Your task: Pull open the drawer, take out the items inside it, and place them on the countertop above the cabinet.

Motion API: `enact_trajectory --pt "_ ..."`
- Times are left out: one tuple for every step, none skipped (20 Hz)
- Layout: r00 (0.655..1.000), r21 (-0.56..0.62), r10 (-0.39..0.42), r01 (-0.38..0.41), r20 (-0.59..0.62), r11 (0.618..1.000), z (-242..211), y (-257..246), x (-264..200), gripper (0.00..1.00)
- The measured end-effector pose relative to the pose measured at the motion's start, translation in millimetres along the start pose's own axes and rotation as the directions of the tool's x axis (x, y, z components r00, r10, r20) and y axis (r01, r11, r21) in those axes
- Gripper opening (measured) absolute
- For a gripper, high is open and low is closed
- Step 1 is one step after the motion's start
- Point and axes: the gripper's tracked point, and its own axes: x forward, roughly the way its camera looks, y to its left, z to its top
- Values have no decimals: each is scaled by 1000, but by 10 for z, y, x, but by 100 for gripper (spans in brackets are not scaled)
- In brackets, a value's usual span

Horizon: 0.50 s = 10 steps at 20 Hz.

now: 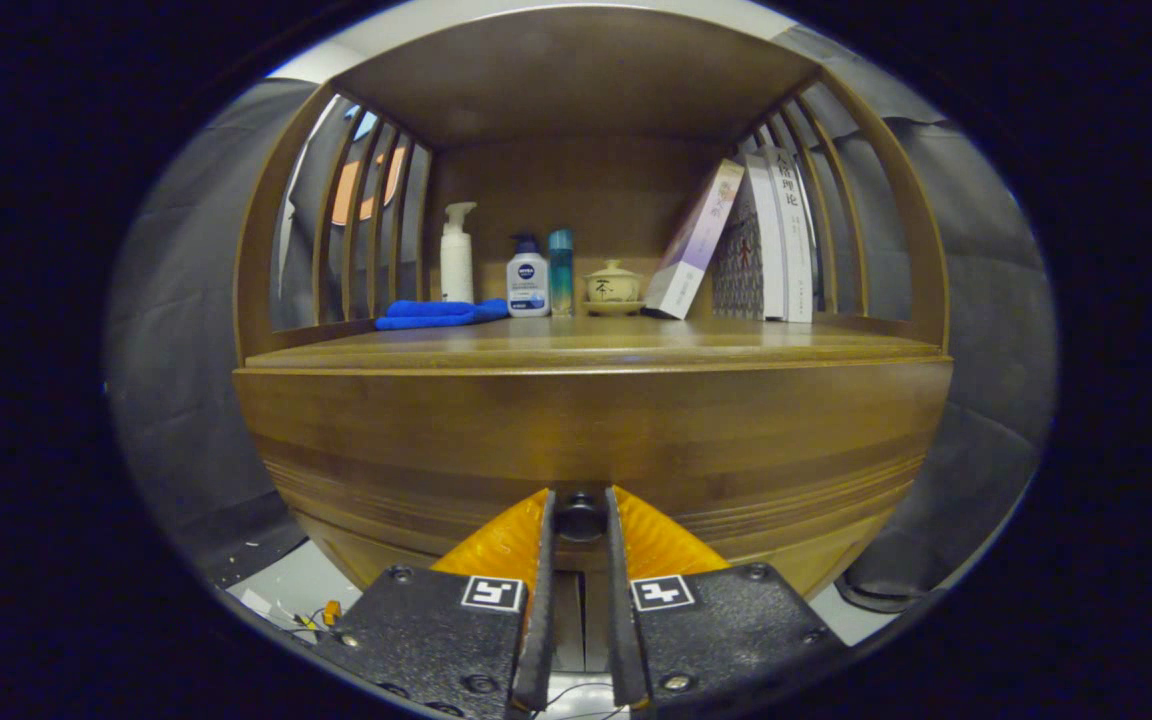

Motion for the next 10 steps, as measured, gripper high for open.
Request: enact_trajectory --pt "1000 19 0 0 -8 1000 -5 15 -11 25" --pt "1000 28 -1 1 -15 1000 -10 24 -7 22" --pt "1000 26 -1 1 -21 1000 -13 20 -10 21" --pt "1000 18 -2 2 -25 1000 -16 7 -9 20" --pt "1000 7 -2 2 -27 1000 -17 -3 -16 20" --pt "1000 -1 -4 4 -27 1000 -21 -10 -37 20" --pt "1000 -2 -6 6 -25 1000 -32 -20 -82 20" --pt "1000 3 -6 6 -23 1000 -64 -5 -170 20" --pt "1000 9 -2 2 -24 1000 -82 5 -247 20" --pt "1000 13 5 -5 -24 1000 -102 11 -317 20"
